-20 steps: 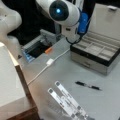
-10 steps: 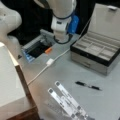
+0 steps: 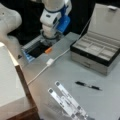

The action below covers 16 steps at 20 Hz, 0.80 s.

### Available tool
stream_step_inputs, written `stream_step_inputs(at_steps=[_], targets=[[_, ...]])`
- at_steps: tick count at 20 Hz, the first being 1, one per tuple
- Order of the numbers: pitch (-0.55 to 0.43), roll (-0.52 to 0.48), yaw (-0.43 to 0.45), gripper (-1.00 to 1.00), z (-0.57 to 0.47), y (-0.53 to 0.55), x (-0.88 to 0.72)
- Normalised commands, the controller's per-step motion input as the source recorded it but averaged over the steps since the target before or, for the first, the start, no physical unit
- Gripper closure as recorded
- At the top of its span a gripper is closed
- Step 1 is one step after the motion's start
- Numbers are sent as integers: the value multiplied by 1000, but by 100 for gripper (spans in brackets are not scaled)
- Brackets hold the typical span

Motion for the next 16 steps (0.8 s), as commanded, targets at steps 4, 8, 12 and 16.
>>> stream_step_inputs(at_steps=[4, 8, 12, 16], targets=[[-291, -247, -150, -100, -249, -115, -433], [-255, -314, -70, -100, -217, -88, -353], [-184, -284, -54, -100, -164, -47, -277], [-134, -232, -25, -100, -128, -55, -215]])
